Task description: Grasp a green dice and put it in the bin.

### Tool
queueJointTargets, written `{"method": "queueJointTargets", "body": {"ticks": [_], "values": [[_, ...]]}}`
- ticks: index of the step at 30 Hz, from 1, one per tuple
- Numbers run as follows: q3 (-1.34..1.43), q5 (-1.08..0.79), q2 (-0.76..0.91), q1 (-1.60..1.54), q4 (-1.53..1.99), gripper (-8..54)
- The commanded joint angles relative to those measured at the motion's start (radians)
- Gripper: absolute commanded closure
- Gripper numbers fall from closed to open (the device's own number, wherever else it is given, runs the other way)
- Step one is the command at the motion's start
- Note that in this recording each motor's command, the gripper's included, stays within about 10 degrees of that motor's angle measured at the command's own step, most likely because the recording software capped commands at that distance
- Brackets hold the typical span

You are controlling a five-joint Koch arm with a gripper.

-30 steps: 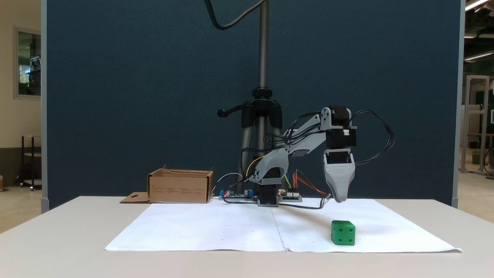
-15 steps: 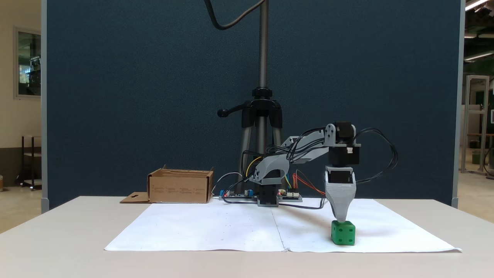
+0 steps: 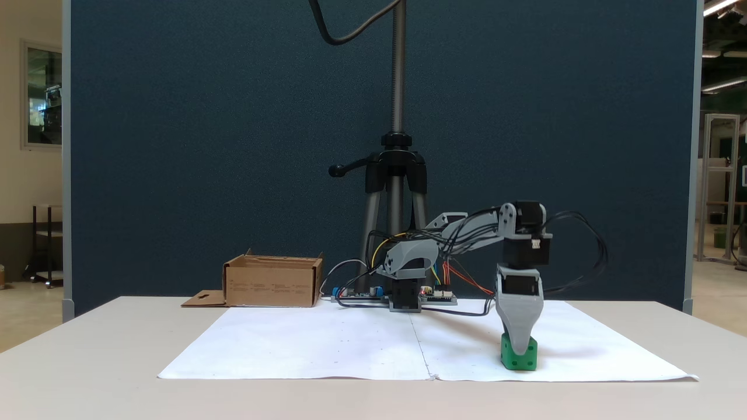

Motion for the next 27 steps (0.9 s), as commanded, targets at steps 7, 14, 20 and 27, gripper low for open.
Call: {"method": "queueJointTargets", "body": {"ticks": [7, 14, 20, 27], "values": [[-0.005, 0.078, 0.017, -0.014, 0.175, 2.3], [0.002, 0.078, 0.014, -0.006, 0.163, 2.3], [0.005, 0.078, -0.003, -0.006, 0.126, 2.3], [0.052, 0.077, -0.006, -0.008, 0.067, 4.1]]}}
